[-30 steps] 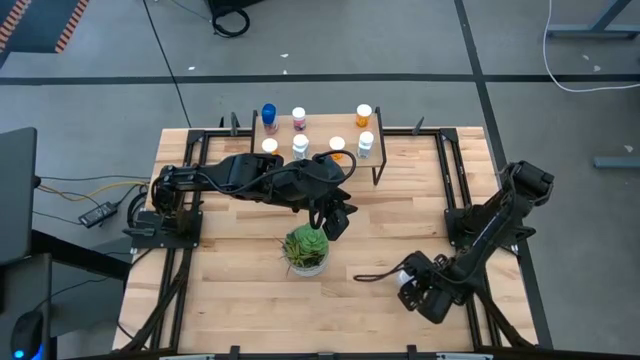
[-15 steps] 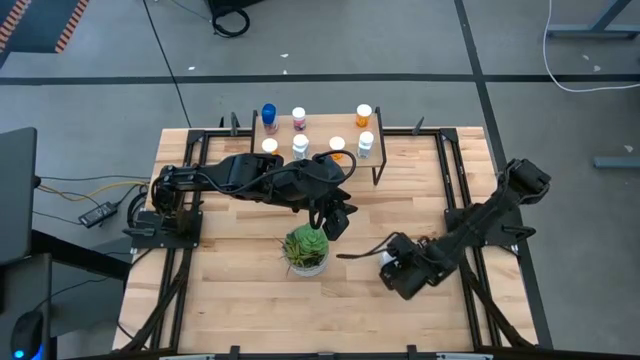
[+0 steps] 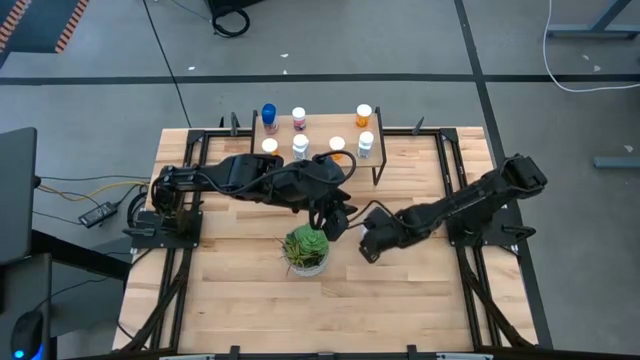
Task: Pick and place medicine bottles onto shelf by color
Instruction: Put the white pill bottle on the shelf
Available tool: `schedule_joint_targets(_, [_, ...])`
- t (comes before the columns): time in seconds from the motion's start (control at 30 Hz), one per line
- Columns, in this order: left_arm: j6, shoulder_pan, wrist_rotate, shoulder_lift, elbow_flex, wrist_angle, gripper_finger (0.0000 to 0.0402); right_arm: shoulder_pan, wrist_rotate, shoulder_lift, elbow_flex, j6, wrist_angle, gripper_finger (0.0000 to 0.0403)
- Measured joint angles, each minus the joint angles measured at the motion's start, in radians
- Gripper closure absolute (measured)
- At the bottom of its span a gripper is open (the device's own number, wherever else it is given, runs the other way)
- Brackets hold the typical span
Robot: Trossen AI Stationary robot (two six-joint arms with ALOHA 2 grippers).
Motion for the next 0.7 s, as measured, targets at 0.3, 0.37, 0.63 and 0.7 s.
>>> schedule_joint_targets(0.3, [0.001,-0.023,0.0,0.0,0.0,0.0,0.0229,-0.042,-0.036,0.0,0.0,-0.087,0.035,0.0166])
schedule_joint_targets(0.37, [0.001,-0.027,0.0,0.0,0.0,0.0,0.0228,-0.038,-0.052,0.0,0.0,-0.09,0.035,0.0161])
schedule_joint_targets(0.63, [0.001,-0.027,0.0,0.0,0.0,0.0,0.0228,0.026,-0.106,-0.006,0.0,-0.043,0.035,0.0115])
schedule_joint_targets(0.7, [0.001,-0.026,0.0,0.0,0.0,0.0,0.0228,0.045,-0.106,-0.012,0.003,-0.018,0.034,0.0101])
